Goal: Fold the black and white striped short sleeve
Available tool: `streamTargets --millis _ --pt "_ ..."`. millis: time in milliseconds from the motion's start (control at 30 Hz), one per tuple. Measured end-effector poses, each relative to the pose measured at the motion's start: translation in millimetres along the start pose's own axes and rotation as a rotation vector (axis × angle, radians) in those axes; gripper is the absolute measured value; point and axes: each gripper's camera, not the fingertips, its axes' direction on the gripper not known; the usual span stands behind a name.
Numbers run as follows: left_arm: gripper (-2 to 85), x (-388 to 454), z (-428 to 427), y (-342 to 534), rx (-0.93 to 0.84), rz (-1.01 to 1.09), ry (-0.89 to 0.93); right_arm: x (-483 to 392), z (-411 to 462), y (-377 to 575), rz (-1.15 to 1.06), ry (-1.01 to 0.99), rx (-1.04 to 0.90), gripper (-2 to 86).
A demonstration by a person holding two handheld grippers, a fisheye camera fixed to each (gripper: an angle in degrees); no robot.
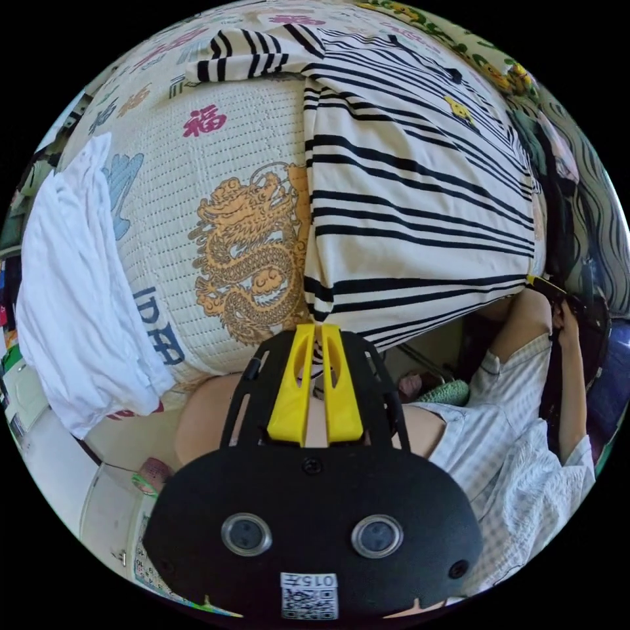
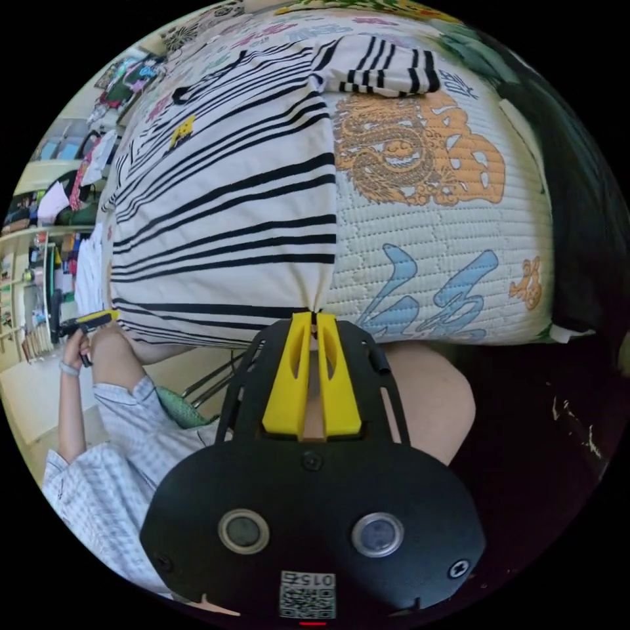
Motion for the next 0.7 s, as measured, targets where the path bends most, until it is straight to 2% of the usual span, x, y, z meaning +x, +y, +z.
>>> streamTargets --millis 100,400,567,700 --pt "1.3 -1 16 6 0.017 -0.010 0.006 -4 -8 6 -0.076 0.045 -0.049 -0.4" --pt "4.8 19 72 -12 -0.018 -0.066 -0.023 -2 -25 26 -0.066 0.041 -0.030 -0.8" --pt "5.7 36 67 8 0.142 -0.089 -0.085 -8 -63 62 -0.100 0.092 0.114 -0.9" --pt "5.6 76 62 6 0.288 -0.012 -0.032 -36 -84 76 -0.152 0.107 0.214 -0.8"
